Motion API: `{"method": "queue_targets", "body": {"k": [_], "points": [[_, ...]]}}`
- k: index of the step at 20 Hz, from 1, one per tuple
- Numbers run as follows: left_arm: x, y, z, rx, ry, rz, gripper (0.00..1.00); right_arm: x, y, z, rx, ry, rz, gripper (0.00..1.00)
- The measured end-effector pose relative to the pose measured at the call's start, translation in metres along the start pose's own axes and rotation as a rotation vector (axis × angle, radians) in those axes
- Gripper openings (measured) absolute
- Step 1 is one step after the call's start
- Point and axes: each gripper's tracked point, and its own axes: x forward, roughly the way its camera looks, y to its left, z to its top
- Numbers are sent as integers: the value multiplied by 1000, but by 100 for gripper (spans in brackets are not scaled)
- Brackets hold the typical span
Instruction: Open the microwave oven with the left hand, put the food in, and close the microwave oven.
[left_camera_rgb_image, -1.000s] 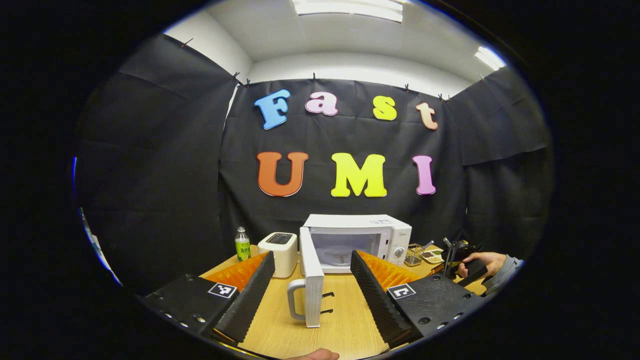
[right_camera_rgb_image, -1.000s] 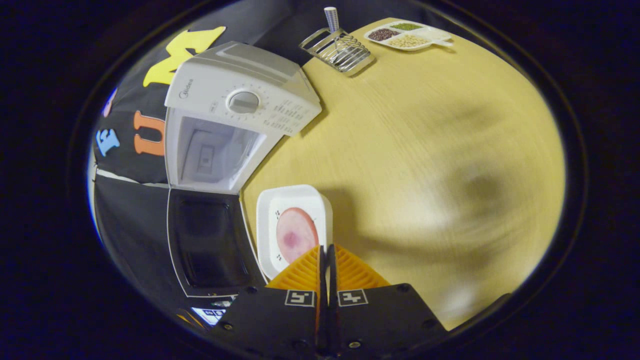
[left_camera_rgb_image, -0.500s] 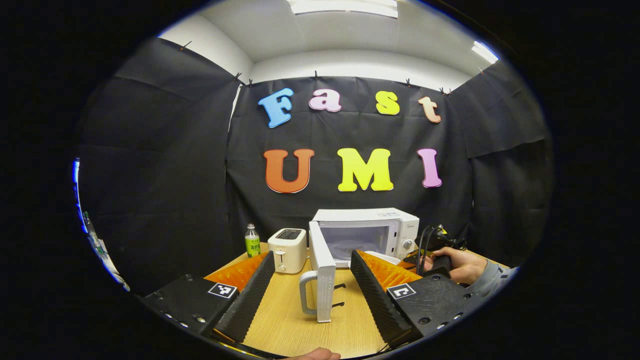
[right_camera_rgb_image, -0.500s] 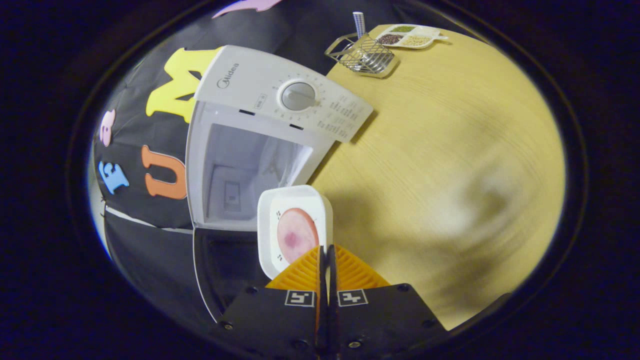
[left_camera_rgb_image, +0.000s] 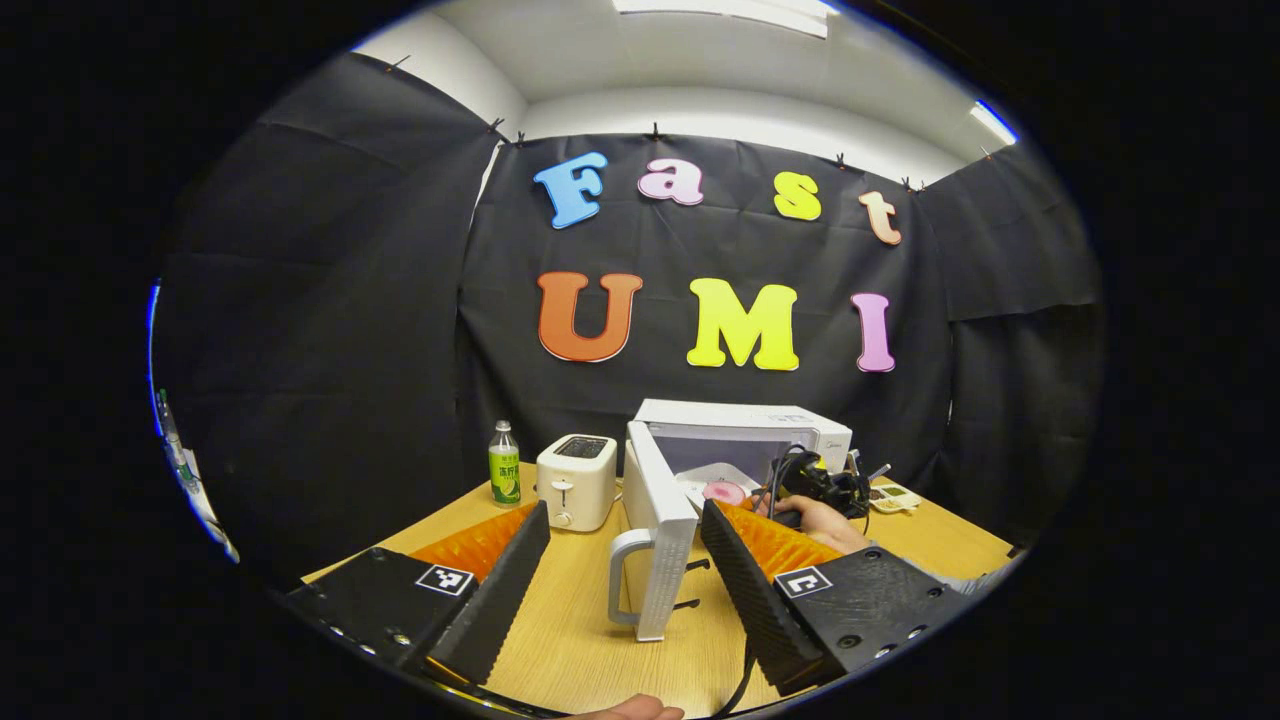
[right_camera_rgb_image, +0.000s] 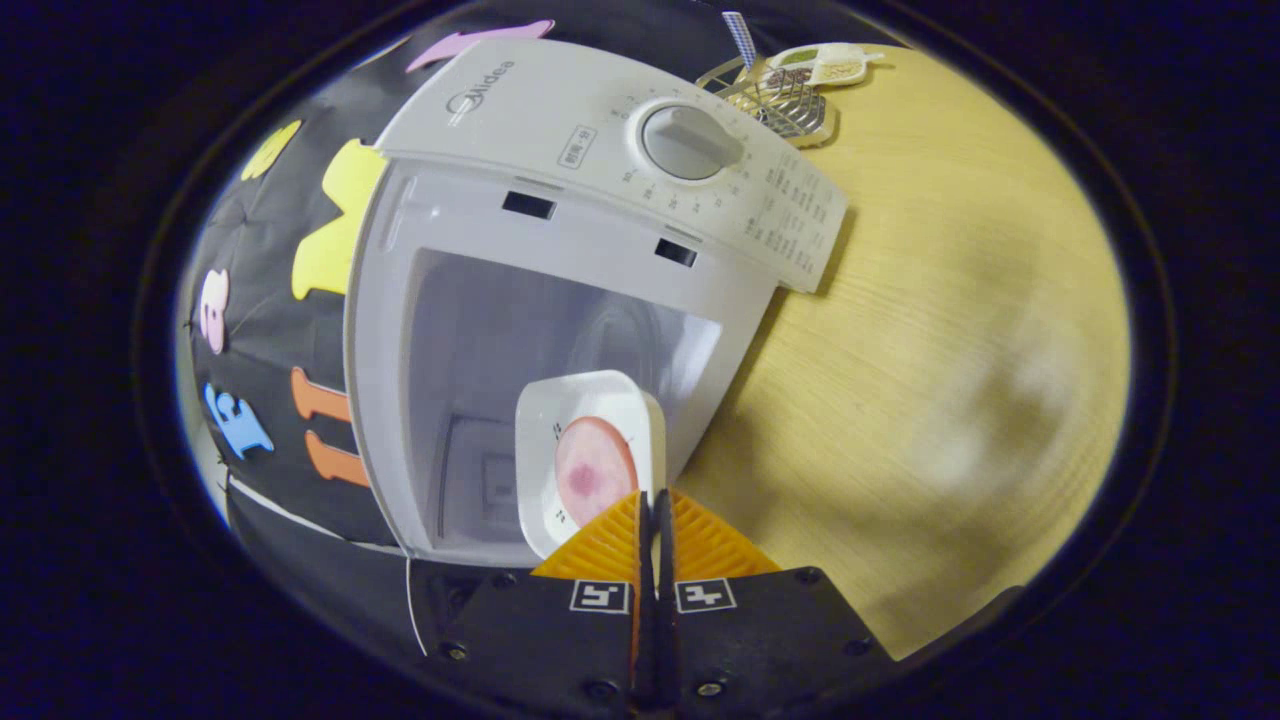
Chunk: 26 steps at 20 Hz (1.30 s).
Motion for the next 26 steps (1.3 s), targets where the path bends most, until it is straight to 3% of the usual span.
{"method": "queue_targets", "body": {"k": [4, 7, 10, 13, 14, 15, 23, 26], "points": [[11, 2, -11, 18, 4, -10, 93, 42, 11, 10, 38, -96, 19, 4], [19, 5, -28, -17, 55, -10, 94, 60, 19, 19, 138, -173, 47, 0], [19, 12, -38, -35, 80, -5, 93, 70, 25, 26, 82, -252, 41, 4], [18, 19, -43, -31, 77, 6, 93, 84, 27, 19, 60, -243, 42, 5], [19, 18, -45, -31, 78, 1, 94, 89, 30, 17, 35, -234, 44, 0], [18, 17, -46, -33, 80, -7, 94, 88, 30, 17, 10, -232, 41, 5], [16, 13, -51, -36, 95, -21, 94, 82, 34, 29, -132, -313, 28, 16], [10, 19, -49, -35, 89, -2, 93, 76, 31, 28, -172, -324, 31, 26]]}}
